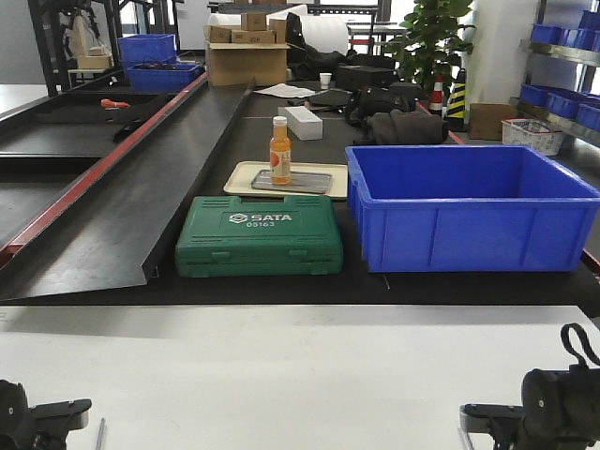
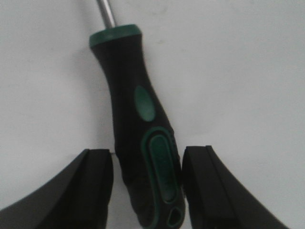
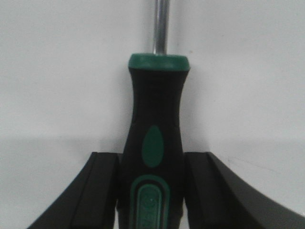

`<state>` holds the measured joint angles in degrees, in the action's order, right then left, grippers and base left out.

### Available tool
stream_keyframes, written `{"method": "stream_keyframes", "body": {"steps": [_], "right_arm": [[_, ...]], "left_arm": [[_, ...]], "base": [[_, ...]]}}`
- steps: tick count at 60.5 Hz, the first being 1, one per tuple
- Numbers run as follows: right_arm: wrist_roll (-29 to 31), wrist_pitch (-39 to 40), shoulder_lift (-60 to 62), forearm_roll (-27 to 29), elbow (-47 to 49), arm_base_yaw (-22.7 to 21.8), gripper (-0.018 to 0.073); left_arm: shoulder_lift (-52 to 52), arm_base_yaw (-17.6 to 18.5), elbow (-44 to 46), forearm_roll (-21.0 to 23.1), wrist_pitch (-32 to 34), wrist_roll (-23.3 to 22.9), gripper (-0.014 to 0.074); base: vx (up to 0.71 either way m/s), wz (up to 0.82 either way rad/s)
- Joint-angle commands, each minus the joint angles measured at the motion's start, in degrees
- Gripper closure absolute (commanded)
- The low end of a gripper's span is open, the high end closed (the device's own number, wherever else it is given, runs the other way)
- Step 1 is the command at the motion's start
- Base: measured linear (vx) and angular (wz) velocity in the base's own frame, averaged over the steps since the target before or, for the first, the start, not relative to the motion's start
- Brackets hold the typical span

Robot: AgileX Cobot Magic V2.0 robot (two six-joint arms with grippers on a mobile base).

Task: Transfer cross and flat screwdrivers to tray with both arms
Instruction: 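Lift both held screwdrivers upright off the table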

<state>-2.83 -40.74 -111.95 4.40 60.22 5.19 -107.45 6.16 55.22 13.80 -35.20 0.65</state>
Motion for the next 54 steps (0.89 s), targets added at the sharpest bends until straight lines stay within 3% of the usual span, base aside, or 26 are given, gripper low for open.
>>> {"method": "stream_keyframes", "body": {"steps": [1, 12, 30, 54], "right_arm": [[0.51, 0.46, 1.39, 0.7, 0.73, -0.13, 0.0567], [0.71, 0.55, 1.39, 0.66, 0.73, -0.13, 0.0567], [1.29, 0.33, 1.39, 0.91, 0.73, -0.13, 0.0567], [1.54, -0.44, 1.39, 0.9, 0.73, -0.13, 0.0567]], "left_arm": [[1.6, 0.3, 1.31, -2.59, 0.99, -4.89, 0.0146], [1.4, 0.3, 1.31, -4.65, 2.64, -8.06, 0.0146], [1.24, 0.17, 1.31, -5.23, 5.81, -7.86, 0.0146], [-1.26, 0.12, 1.31, -13.8, 7.81, -7.81, 0.0146]], "base": [[0.0, 0.0], [0.0, 0.0], [0.0, 0.0], [0.0, 0.0]]}}
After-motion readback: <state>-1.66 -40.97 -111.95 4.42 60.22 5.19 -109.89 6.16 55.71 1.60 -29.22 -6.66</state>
